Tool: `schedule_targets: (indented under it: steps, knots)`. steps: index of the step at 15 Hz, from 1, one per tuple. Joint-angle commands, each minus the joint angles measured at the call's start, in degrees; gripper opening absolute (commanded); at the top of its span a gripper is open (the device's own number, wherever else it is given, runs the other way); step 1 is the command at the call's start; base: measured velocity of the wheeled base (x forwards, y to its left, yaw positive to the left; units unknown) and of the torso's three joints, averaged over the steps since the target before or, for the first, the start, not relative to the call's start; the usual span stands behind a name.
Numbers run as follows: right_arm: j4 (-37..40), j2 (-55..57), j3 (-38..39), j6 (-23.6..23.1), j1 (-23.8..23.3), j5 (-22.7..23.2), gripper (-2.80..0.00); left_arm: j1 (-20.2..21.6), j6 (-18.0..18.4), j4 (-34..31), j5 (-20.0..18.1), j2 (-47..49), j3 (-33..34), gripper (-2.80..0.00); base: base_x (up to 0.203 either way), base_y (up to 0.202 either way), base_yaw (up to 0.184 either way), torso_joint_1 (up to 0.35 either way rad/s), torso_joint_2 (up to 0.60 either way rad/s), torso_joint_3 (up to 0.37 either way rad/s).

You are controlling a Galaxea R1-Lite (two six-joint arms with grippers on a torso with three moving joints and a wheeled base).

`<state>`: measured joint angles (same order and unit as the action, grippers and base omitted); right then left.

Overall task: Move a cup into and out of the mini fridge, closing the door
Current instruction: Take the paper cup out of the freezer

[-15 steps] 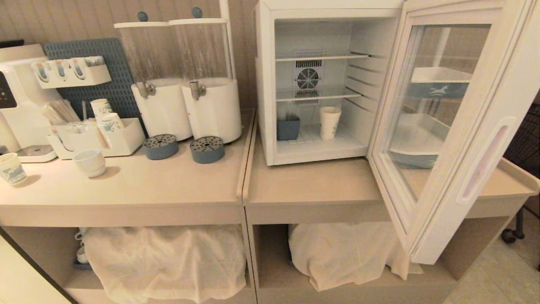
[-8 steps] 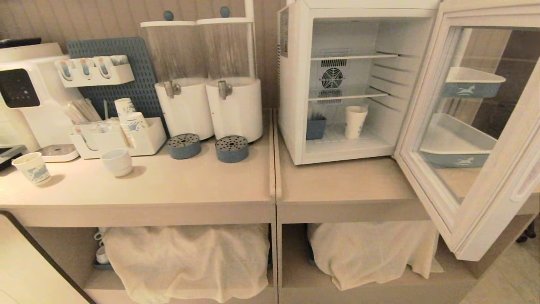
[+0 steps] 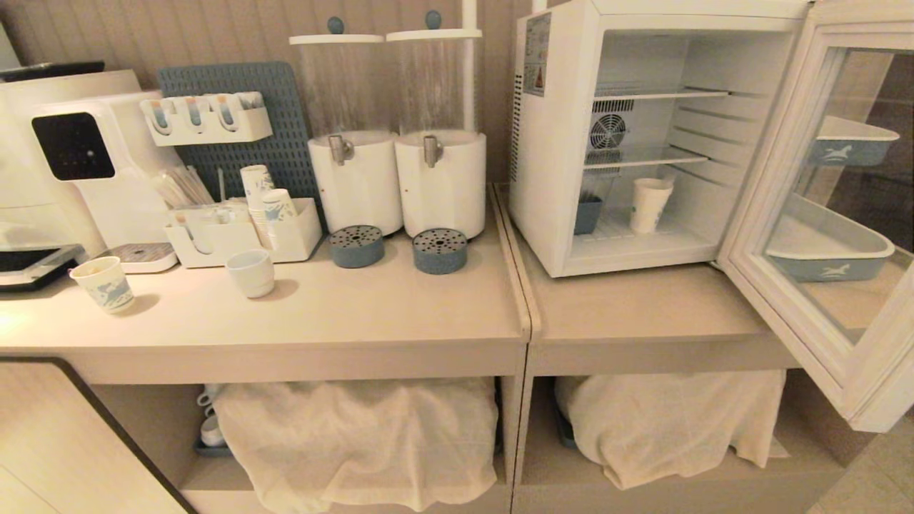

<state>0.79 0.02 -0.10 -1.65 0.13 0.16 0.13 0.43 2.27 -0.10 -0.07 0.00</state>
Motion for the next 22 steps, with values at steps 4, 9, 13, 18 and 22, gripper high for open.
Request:
schedule_targets:
  steps: [4,9,13,18,22]
  knots:
    - [0.0,-0.02,0.01,-0.02,0.04,0.02,-2.8,0.04,0.19,0.11,0.1,0.07,1.05,-2.8,0.0,0.193,-0.001,0.002,0.0,0.006]
    - [0.0,-0.02,0.01,-0.03,0.04,0.02,-2.8,0.04,0.01,0.02,0.02,0.07,1.05,-2.8,0.0,0.183,0.0,0.003,0.0,0.003]
    - [0.0,-0.02,0.01,-0.02,0.04,0.02,-2.8,0.04,0.36,0.11,0.1,0.07,1.05,-2.8,0.0,0.021,0.0,-0.001,0.0,0.0]
    - [0.0,-0.02,0.01,-0.02,0.04,0.02,-2.8,0.04,0.78,0.11,0.06,0.11,1.05,-2.8,0.114,0.0,-0.002,0.001,0.0,0.001]
    - [-0.44,-0.02,0.1,-0.02,0.04,-0.07,-2.8,0.04,0.63,-0.07,-0.16,0.07,1.05,-2.8,0.183,0.0,-0.001,0.002,0.0,0.004]
